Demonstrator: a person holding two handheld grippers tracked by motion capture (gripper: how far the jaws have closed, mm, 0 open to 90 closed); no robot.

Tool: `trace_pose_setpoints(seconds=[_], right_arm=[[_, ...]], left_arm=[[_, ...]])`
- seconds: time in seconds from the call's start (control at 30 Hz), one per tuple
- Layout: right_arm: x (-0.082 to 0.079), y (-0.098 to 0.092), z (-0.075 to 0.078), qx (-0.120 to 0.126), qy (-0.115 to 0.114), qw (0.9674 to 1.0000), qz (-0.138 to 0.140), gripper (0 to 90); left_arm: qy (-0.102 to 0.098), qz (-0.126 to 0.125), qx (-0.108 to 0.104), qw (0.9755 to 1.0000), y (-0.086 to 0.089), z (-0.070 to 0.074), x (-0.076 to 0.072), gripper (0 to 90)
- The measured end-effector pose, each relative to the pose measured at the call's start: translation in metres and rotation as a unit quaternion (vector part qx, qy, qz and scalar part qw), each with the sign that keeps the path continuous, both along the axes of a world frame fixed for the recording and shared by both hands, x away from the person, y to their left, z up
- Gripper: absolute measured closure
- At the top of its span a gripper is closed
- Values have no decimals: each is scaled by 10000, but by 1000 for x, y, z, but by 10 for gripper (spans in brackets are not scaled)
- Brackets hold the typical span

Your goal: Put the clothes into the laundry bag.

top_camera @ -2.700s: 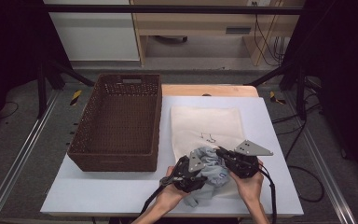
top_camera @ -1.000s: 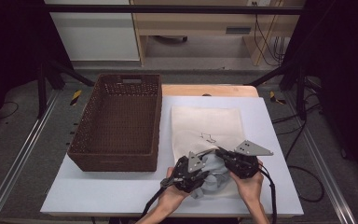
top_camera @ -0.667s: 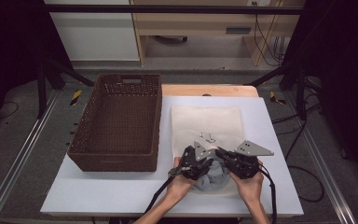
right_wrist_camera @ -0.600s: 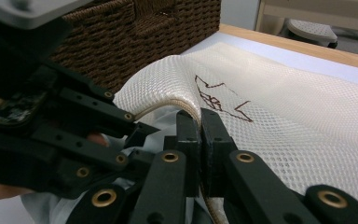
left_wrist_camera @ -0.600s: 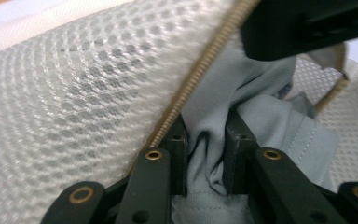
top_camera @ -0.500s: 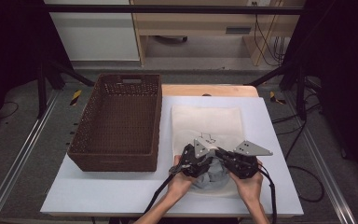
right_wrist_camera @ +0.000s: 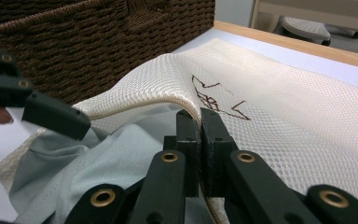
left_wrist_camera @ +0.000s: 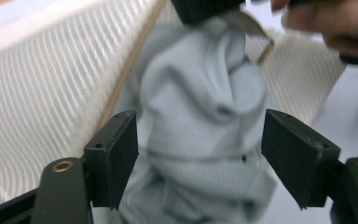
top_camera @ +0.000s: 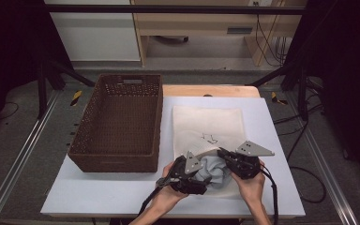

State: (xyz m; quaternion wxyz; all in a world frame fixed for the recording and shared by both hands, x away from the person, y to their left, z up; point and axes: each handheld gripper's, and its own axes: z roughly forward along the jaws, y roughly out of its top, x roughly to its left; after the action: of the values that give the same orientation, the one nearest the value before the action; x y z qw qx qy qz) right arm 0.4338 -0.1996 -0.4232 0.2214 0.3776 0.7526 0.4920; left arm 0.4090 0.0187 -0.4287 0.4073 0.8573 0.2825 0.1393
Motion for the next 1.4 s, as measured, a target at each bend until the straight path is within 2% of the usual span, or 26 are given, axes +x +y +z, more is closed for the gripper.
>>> trace_pose_setpoints(seconds=[0.07, 0.17, 0.3, 0.4, 0.5, 0.6, 0.67, 0.8, 0.9, 1.0, 1.07, 1.13, 1.3, 1.4], right_arm=[[0, 0, 0, -14, -9, 10000, 4, 874], [0, 0, 0, -9, -2, 10000, 16, 874], [0, 1, -1, -16, 22, 10000, 38, 874], [0, 1, -1, -10, 46, 10000, 32, 874], [0, 1, -1, -10, 45, 10000, 37, 874], [0, 1, 0, 18, 46, 10000, 44, 876], [0, 0, 0, 31, 26, 10000, 76, 877], [0, -2, 2, 87, 16, 9999, 58, 879], [-1, -6, 5, 152, -31, 9999, 50, 880], [-2, -7, 7, 199, -79, 9997, 73, 882], [-3, -7, 8, 192, -80, 9997, 81, 882], [-3, -6, 8, 178, -89, 9998, 88, 882], [-2, -4, 6, 112, -71, 9999, 91, 881], [-2, -4, 5, 88, -52, 9999, 85, 881]], left_arm=[[88, 91, 118, 9998, 0, -9, 4, 278], [401, 201, 72, 9990, -2, -24, 12, 306], [482, 352, 129, 9981, -8, -34, 19, 348], [392, 433, 334, 9977, -14, -37, 20, 461], [197, 536, 395, 9976, -18, -37, 19, 602], [247, 597, 236, 9976, -16, -34, 22, 703], [191, 672, 88, 9975, -17, -31, 24, 727], [2, 746, -7, 9972, -27, -20, 25, 736], [-142, 822, 66, 9965, -36, -16, 30, 738], [-146, 968, 94, 9952, -45, -19, 39, 739], [-203, 998, 217, 9946, -48, -23, 43, 738], [-229, 1057, 247, 9938, -50, -27, 47, 735], [-156, 893, -42, 9959, -44, -35, 49, 685], [-12, 715, -241, 9971, -36, -31, 44, 534]])
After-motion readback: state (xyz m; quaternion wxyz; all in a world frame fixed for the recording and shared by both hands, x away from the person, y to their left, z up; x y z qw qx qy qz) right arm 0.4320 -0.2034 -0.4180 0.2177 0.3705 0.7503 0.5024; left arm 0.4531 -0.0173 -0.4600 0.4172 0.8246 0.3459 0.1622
